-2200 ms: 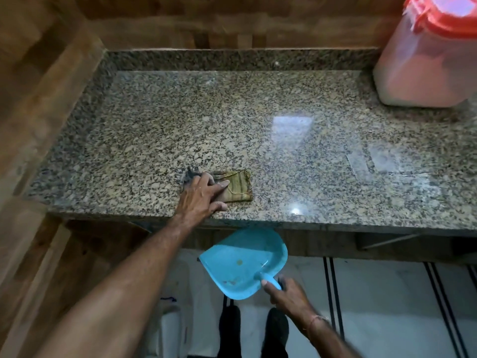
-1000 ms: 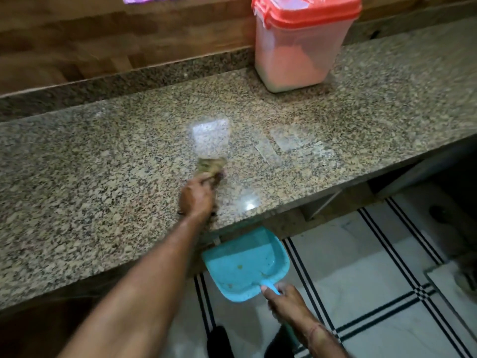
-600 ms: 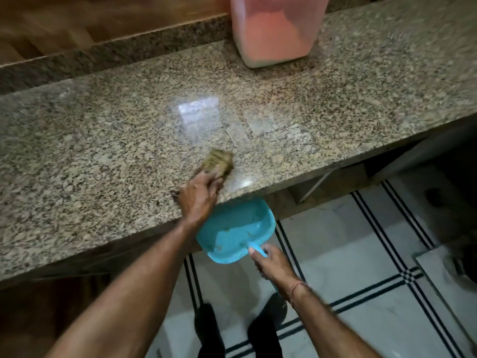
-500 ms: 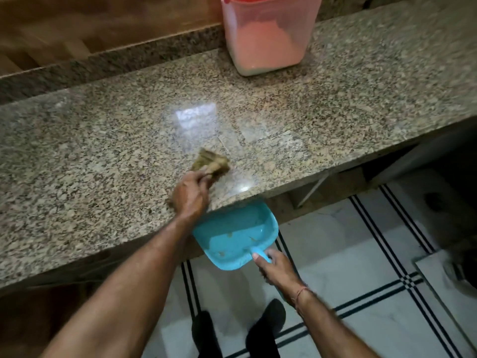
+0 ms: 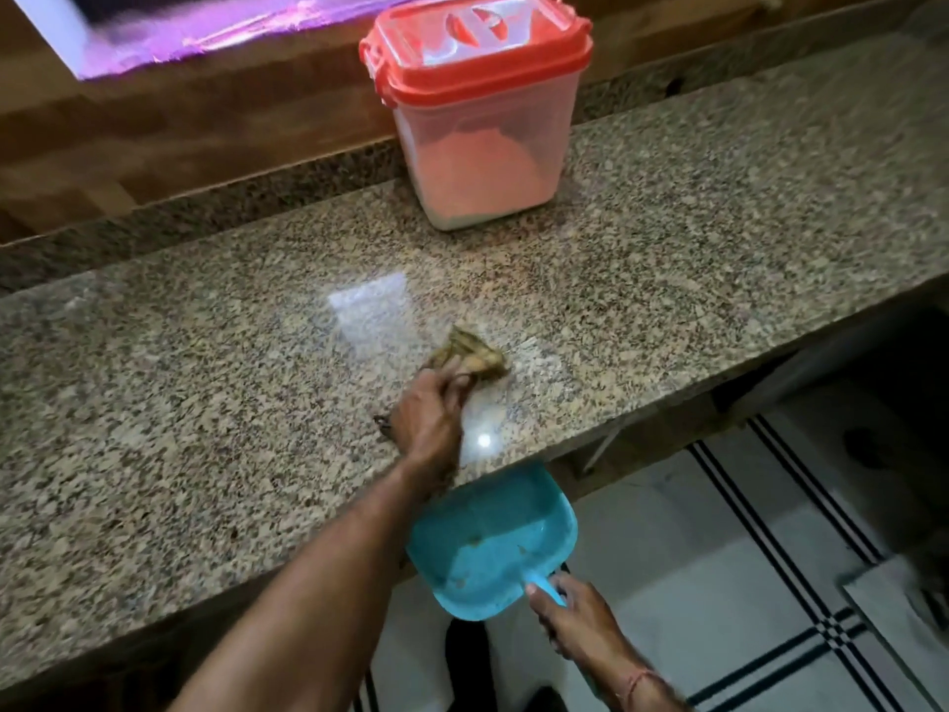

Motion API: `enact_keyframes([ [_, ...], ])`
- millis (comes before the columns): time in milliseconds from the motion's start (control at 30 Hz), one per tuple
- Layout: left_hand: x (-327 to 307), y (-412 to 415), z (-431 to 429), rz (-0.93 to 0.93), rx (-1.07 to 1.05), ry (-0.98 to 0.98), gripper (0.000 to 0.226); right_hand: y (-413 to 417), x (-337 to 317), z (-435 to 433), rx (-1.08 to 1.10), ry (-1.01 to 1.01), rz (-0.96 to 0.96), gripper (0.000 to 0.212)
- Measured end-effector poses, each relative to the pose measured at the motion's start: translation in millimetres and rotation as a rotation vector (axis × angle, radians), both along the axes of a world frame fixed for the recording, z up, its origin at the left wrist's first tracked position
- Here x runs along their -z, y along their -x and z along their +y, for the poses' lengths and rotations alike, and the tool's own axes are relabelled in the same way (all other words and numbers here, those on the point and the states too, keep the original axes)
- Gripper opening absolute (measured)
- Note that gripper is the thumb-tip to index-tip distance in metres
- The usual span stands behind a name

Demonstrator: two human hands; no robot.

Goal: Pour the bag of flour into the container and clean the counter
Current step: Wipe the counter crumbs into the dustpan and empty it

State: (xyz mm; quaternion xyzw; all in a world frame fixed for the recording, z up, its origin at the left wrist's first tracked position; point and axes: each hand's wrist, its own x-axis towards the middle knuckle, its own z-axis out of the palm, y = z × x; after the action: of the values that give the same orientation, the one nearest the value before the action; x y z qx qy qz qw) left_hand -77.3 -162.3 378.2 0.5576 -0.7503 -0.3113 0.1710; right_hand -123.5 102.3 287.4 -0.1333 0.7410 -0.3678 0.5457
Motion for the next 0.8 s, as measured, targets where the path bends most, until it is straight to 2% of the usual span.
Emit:
enact_keyframes([
  [100,1.0,-23.7,-52.2,0.067,-0.255,-0.019,0.029,14.6,-6.0,-3.6,-0.002,0.015,-0.008,0.027],
  [167,6.3,-48.5,-84.3,0.017,-0.389,-0.053,0.033,23.1,-6.1,-4.3,0.019,0.02,-0.02,0.026],
  [233,9.2,-54.0,-101.0,-0.065,-0.434,-0.076,0.037,28.4,-3.9,-7.4,0.047,0.024,-0.02,0.02],
  [300,8.7,-33.1,-100.9,-0.097,-0.336,-0.015,0.038,32.1,-1.1,-15.1,0.066,0.027,-0.02,0.018],
  [433,13.8,38.9,-73.0,-0.063,0.134,0.053,0.035,38.8,2.7,-36.5,0.08,0.0,-0.026,0.018],
  [500,17.1,59.0,-67.3,-0.081,0.279,0.066,0.037,43.0,-1.0,-46.1,0.075,0.011,-0.034,0.018],
  [567,14.4,59.7,-83.3,-0.059,0.262,0.084,0.041,48.4,-7.0,-52.4,0.054,0.03,-0.037,0.016],
  [733,27.8,30.4,-147.5,-0.157,0.011,0.074,0.049,62.8,-11.3,-49.7,0.045,0.06,-0.002,0.019],
  [800,29.8,39.7,-133.7,-0.144,0.046,0.09,0.046,62.8,-11.7,-45.3,0.051,0.061,-0.005,0.014],
])
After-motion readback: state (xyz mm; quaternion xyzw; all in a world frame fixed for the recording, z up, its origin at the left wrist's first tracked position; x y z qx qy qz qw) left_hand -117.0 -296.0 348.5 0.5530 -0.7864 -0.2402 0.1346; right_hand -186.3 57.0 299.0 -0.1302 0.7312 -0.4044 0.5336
